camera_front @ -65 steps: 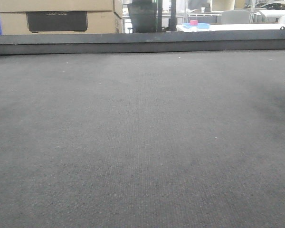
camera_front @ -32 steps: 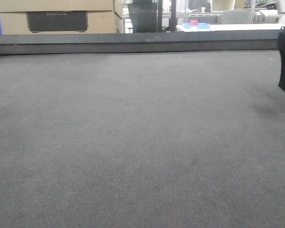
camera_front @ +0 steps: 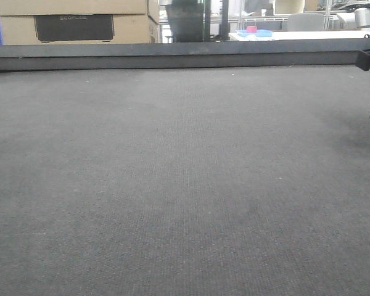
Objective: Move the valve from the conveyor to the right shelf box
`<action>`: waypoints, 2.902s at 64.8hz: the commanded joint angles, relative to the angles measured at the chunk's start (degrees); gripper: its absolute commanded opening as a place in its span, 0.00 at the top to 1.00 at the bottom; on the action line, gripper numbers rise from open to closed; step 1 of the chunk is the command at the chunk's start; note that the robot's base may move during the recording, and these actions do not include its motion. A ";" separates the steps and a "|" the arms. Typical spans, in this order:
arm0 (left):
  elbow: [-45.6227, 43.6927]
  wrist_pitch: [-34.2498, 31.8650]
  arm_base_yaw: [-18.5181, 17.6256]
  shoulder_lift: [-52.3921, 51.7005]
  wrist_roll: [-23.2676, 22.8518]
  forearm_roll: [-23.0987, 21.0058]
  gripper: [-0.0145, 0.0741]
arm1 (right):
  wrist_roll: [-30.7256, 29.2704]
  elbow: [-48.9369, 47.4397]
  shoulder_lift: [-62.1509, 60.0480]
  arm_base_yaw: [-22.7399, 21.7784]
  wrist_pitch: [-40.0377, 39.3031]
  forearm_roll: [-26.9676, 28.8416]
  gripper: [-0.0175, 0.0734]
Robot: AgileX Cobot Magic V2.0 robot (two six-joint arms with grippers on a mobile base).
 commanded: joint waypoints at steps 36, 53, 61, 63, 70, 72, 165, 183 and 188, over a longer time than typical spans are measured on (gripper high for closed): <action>-15.63 8.19 13.38 18.43 13.77 -2.26 0.20 | -0.53 7.97 -25.62 0.06 -7.03 3.74 0.98; -20.15 4.44 13.39 31.43 14.66 -4.07 0.20 | -0.53 9.12 -28.66 0.06 -7.00 4.03 0.98; -23.36 4.78 13.39 36.49 14.66 -4.96 0.20 | -0.53 9.12 -28.66 0.06 -6.68 4.41 0.98; -24.16 4.78 13.39 37.43 14.66 -5.41 0.20 | -0.53 9.12 -28.66 0.06 -6.57 4.45 0.98; -25.22 4.90 13.39 40.36 14.66 -5.65 0.20 | -0.53 9.12 -28.66 0.06 -6.57 4.45 0.98; -25.22 5.19 13.39 41.03 14.66 -5.65 0.20 | -0.53 9.12 -28.66 0.06 -6.57 4.45 0.98; -25.37 8.19 11.05 43.23 12.94 -5.43 0.96 | -0.53 7.81 -28.79 0.06 -6.78 4.55 0.98; -25.37 8.19 8.56 26.75 11.06 -5.03 0.96 | -0.53 2.23 -30.71 0.06 -3.17 4.55 0.98; -25.37 8.19 7.97 22.71 11.01 -4.94 0.96 | -0.53 0.71 -31.34 0.06 -2.93 4.55 0.98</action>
